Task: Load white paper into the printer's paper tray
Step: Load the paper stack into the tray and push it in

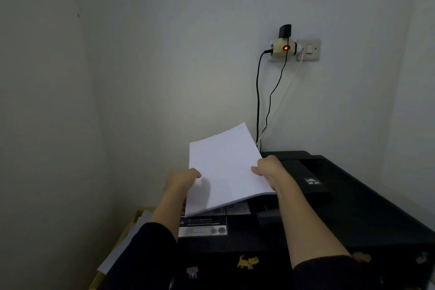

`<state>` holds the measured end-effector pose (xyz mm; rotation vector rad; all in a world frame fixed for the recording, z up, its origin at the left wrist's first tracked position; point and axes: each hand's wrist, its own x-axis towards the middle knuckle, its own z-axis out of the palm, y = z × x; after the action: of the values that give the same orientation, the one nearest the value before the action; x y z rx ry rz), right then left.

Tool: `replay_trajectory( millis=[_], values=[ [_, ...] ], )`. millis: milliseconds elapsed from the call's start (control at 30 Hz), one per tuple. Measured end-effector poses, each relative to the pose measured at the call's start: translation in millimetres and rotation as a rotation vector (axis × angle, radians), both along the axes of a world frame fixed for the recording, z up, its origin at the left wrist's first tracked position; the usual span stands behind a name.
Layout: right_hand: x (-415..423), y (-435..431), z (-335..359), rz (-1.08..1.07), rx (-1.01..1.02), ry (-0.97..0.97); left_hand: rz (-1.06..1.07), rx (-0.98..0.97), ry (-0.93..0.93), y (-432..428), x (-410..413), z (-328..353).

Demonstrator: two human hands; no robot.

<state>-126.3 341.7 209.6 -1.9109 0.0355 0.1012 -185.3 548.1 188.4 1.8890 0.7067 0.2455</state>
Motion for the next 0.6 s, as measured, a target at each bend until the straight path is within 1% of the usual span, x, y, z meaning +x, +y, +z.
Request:
replay_trajectory(
  millis=[67,100,133,167,200,300,400,533,600],
  values=[
    [-7,-8,6,0.005,0.033,0.011,-0.022,-0.266,0.012,1,-6,15],
    [-9,-10,8,0.010,0.050,0.012,-0.071,-0.335,0.059,1,-9,22],
    [-10,-12,8,0.009,0.067,0.012,-0.119,-0.357,0.091,-1,-10,27],
    [-12,-12,8,0.006,0.076,0.004,-0.153,-0.332,0.098,-3,-11,31],
    [-16,-11,8,-0.001,0.077,-0.012,-0.164,-0.275,0.062,-8,-13,34],
    [-22,-4,7,-0.024,0.103,-0.105,-0.045,-0.032,-0.147,-19,-11,34],
    [-26,4,11,-0.029,0.152,-0.216,0.071,0.127,-0.312,-26,-13,39],
    [-33,11,13,-0.015,0.212,-0.305,0.111,0.207,-0.477,-34,-29,39],
    [-41,13,5,-0.009,0.233,-0.321,0.117,0.185,-0.513,-35,-36,28]
  ],
)
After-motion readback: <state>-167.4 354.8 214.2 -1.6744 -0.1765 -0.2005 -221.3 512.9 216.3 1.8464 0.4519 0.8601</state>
